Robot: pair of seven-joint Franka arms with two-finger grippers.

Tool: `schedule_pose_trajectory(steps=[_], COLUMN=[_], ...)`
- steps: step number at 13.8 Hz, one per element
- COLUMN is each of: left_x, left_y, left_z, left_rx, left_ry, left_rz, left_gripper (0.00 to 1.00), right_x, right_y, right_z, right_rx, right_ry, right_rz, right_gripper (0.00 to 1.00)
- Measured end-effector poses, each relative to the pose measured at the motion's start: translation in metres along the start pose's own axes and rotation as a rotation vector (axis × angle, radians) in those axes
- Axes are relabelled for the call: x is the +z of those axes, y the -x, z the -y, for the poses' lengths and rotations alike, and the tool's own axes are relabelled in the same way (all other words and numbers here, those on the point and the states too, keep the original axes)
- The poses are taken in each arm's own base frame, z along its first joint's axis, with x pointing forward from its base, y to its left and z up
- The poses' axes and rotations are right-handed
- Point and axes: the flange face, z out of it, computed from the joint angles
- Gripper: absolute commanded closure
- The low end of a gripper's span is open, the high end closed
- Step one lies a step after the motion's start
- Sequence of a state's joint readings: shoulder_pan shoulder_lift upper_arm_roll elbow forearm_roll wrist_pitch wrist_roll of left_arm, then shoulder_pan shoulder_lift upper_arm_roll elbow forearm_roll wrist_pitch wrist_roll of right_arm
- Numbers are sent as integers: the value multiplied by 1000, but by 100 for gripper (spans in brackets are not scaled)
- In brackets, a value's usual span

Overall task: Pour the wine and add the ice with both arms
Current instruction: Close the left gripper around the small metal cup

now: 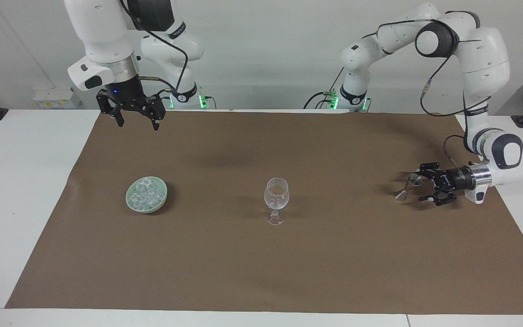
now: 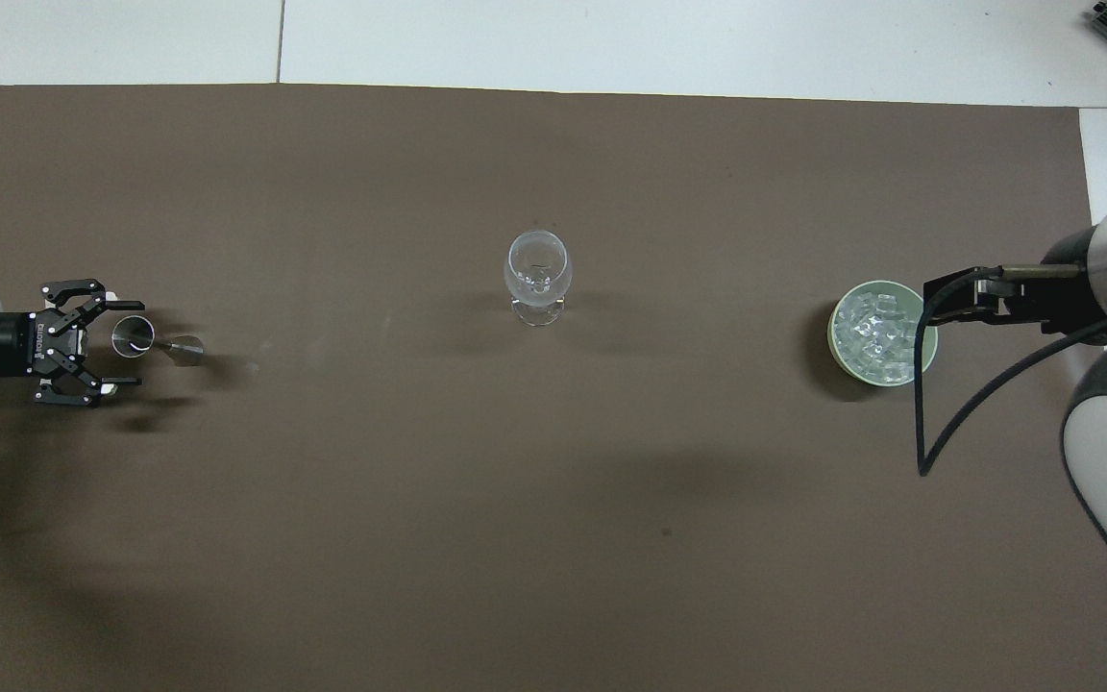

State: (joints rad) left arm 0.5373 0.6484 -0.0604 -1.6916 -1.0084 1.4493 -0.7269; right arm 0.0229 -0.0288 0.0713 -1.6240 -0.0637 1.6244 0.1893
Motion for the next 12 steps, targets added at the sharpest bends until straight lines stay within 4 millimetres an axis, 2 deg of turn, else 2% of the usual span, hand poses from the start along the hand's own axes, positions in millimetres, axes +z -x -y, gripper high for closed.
schedule_pose_trajectory(steps=[5,12], left_x=[15,16], left_y=[-7,-8], left_z=[-4,-4], left_rx=[-5,22], left_ry=[-12,-11], left_rz=[16,19], left_gripper=[0,12], right_x=[0,0], right_y=[0,0], right_z=[0,0], right_rx=[0,0], right_ry=[0,0], right_rz=[0,0], right_gripper=[0,0])
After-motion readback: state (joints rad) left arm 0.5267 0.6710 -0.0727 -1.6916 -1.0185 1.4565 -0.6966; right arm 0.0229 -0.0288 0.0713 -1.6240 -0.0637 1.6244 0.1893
